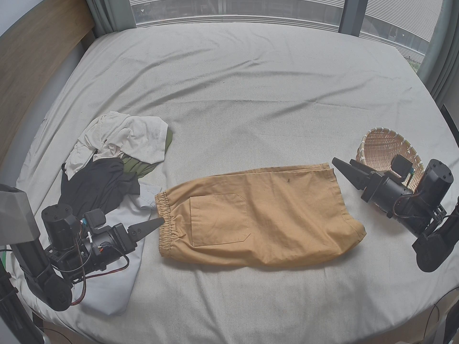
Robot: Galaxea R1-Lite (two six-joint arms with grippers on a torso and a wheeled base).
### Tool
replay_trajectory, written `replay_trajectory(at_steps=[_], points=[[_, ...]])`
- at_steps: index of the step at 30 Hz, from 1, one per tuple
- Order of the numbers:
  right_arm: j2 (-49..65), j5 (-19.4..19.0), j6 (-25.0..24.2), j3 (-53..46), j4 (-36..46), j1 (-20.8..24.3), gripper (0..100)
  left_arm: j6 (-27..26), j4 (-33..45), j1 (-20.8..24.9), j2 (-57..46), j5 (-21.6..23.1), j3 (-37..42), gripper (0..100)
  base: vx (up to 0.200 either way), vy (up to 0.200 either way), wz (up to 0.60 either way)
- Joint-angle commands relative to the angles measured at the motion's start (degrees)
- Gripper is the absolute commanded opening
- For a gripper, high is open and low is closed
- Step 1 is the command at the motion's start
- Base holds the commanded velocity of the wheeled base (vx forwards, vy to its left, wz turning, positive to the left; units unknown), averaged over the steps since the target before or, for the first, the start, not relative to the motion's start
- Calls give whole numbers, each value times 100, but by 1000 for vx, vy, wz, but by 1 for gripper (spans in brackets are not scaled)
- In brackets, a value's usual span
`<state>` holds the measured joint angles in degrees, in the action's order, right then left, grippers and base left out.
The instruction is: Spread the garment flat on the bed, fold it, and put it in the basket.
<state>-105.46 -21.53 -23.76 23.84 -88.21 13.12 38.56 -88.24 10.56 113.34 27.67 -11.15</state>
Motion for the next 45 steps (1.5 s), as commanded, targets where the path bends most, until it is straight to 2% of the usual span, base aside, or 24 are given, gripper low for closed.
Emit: replay_trajectory(at_steps=[1, 16, 25, 35, 39, 40, 45], points=[[-133, -71, -15, 15, -3, -2, 100, -375, -18, 43, 1033, -262, -256, 100, 0, 0, 0], [-124, -80, -23, 41, -3, -37, 100, -393, -27, 227, 1912, -526, -924, 100, 0, 0, 0], [-106, -80, -23, 33, -3, -46, 100, -375, -27, 518, 2122, -807, -1372, 100, 0, 0, 0], [-115, -80, -23, 15, -3, -29, 100, -340, -36, 509, 2140, -895, -1636, 100, 0, 0, 0], [-115, -80, -23, 15, -3, -37, 100, -147, -45, 518, 2149, -1089, -1767, 100, 0, 0, 0], [-115, -80, -23, 15, -3, -37, 100, -94, -45, 526, 2158, -1115, -1811, 0, 0, 0, 0], [-124, -80, -23, 15, -3, -37, 100, -77, -45, 509, 2149, -1124, -1829, 0, 0, 0, 0]])
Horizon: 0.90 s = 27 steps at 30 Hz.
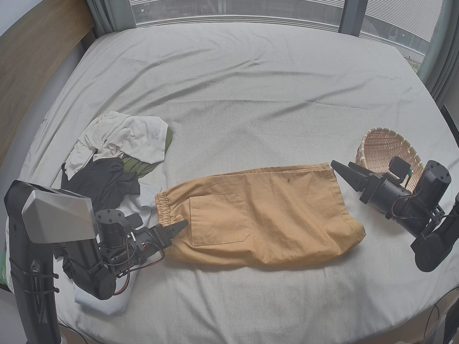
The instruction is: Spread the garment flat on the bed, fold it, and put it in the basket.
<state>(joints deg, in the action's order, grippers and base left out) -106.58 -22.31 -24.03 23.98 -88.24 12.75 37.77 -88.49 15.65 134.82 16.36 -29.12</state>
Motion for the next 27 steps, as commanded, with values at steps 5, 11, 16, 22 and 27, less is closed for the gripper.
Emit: replay_trajectory(at_steps=[5, 11, 16, 22, 27], points=[[-20, -2, -5, -16, -1, -1, 100, 47, -19, -36, -87, 8, 30, 0, 0, 0, 0], [-20, -2, -5, -34, -1, -62, 100, 425, -1, -1, -922, 157, 504, 0, 0, 0, 0], [-20, -10, -5, -25, -1, -89, 100, 425, -1, 8, -1124, 245, 724, 0, 0, 0, 0], [-38, -2, -5, -69, -1, -80, 100, 398, -19, -54, -1177, 236, 1119, 0, 0, 0, 0], [-91, -10, -5, -78, -1, -62, 100, 389, -10, -379, -1432, 289, 1348, 0, 0, 0, 0]])
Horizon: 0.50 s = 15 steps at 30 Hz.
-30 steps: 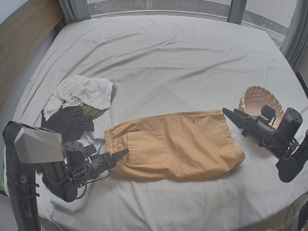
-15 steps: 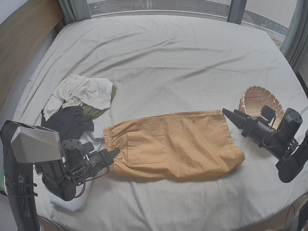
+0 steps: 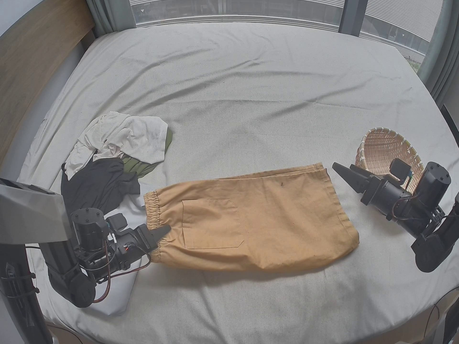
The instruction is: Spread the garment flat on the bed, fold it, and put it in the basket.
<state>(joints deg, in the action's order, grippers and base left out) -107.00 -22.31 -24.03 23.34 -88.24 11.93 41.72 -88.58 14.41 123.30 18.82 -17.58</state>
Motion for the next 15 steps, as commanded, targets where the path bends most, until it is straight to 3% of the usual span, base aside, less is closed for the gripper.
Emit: replay_trajectory(at_steps=[1, 9, 15], points=[[-76, -10, -5, -14, -1, 19, 100, -6, -2, -307, -341, 60, 220, 0, 0, 0, 0], [-111, -2, -5, -23, -1, 63, 100, 3, 16, -958, -1009, 500, 677, 0, 0, 0, 0], [-111, -2, -5, -49, -1, 72, 100, -67, 7, -1353, -1141, 587, 888, 0, 0, 0, 0]])
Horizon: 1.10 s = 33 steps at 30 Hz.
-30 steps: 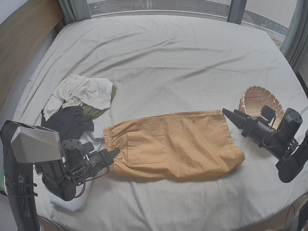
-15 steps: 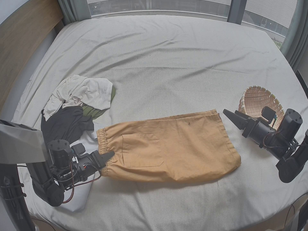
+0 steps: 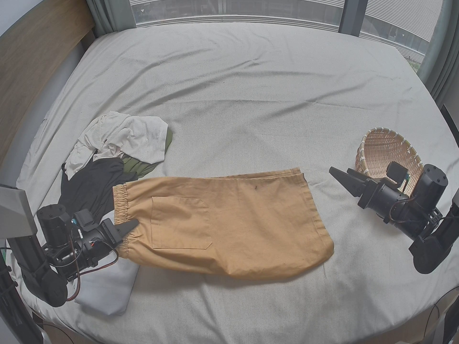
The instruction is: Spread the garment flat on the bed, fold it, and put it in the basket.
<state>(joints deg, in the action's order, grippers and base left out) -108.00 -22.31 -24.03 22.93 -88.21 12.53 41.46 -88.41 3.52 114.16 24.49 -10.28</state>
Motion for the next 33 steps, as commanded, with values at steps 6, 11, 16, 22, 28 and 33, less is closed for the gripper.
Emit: replay_trajectory(at_steps=[6, 11, 16, 22, 28, 33], points=[[-11, -2, -5, -8, -3, 12, 100, -77, -19, -291, -237, 82, 166, 0, 0, 0, 0], [-11, -2, -5, 18, -3, 4, 100, -50, -10, 61, -404, 152, 35, 0, 0, 0, 0], [-11, -2, -5, 27, -3, -5, 100, -50, -10, 474, -413, 117, -168, 0, 0, 0, 0], [-2, -2, -5, 18, -3, 4, 100, -42, 34, 940, -272, 117, -502, 0, 0, 0, 0], [-11, -2, -5, 1, -3, 12, 100, -33, 34, 1572, 9, 100, -967, 0, 0, 0, 0], [-2, -10, -5, 10, -3, -5, 100, -15, 34, 1950, 159, 100, -1205, 0, 0, 0, 0]])
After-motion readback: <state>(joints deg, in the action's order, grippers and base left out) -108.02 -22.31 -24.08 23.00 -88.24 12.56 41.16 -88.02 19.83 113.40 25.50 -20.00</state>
